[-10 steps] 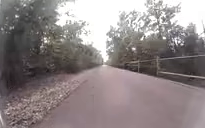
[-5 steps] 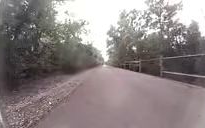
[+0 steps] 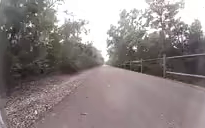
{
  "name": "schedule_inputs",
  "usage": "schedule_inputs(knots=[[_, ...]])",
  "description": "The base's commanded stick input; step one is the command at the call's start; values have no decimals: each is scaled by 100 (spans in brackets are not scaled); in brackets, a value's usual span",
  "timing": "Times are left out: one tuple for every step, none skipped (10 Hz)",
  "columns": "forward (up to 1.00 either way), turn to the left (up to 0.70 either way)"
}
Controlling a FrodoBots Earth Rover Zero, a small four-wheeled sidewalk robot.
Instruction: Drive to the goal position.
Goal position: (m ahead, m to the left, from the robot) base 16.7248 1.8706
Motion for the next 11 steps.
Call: schedule_inputs(knots=[[70, 0], [70, 0], [70, 0], [70, 0], [70, 0], [70, 0], [70, 0], [70, 0], [70, 0], [70, 0], [70, 0]])
